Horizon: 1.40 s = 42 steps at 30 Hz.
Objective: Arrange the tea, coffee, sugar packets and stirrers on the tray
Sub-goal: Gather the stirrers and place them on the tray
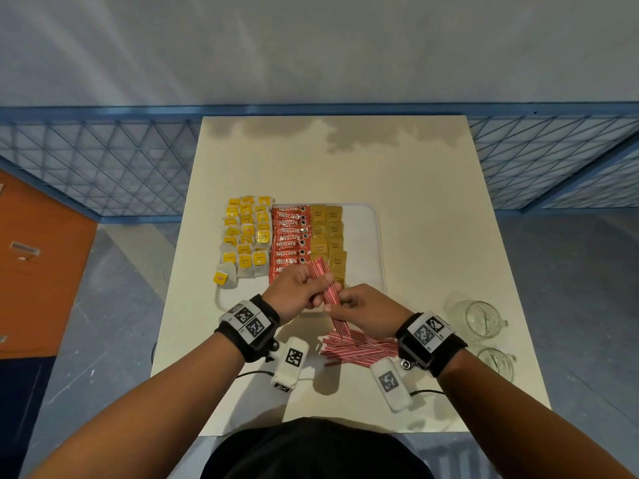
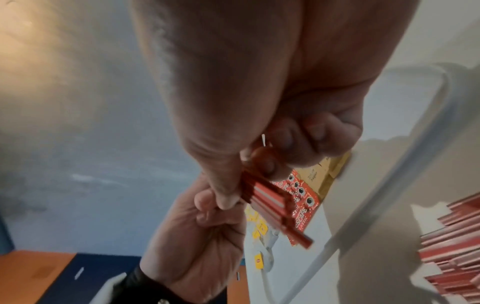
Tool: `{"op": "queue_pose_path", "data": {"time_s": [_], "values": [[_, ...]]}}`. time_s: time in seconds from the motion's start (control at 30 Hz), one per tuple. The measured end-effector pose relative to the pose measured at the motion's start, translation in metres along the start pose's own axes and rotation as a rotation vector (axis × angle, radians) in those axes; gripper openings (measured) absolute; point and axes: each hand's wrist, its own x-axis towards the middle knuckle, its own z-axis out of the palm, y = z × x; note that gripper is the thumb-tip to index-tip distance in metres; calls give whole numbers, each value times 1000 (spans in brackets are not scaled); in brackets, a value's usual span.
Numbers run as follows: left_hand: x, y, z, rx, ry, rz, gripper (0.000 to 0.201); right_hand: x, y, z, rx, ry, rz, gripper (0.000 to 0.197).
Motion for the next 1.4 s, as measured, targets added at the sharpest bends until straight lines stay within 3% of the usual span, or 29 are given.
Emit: {"op": "queue_pose_path", "data": {"time_s": [0.07, 0.2, 0.4, 0.6, 0.77, 1.03, 1.4], "values": [[5, 0, 0, -17, -8, -19, 27, 6, 3, -5, -3, -7, 35, 27], [18, 1, 0, -49, -16, -46, 25, 19, 12, -8, -56, 24, 55, 43], [43, 13, 2, -76, 48, -93, 28, 38, 20, -26, -18, 61, 56, 36], [75, 16, -7, 78, 124, -61, 29, 69, 26, -48, -16, 140, 95, 53], [95, 20, -16, 400, 217, 9, 18, 103, 30, -75, -142, 298, 220, 48], [113, 13, -30, 986, 161, 63, 40, 142, 36, -91, -264, 399, 401, 47], [127, 4, -27, 1161, 114, 84, 52, 153, 28, -93, -399, 402, 463, 46]]}}
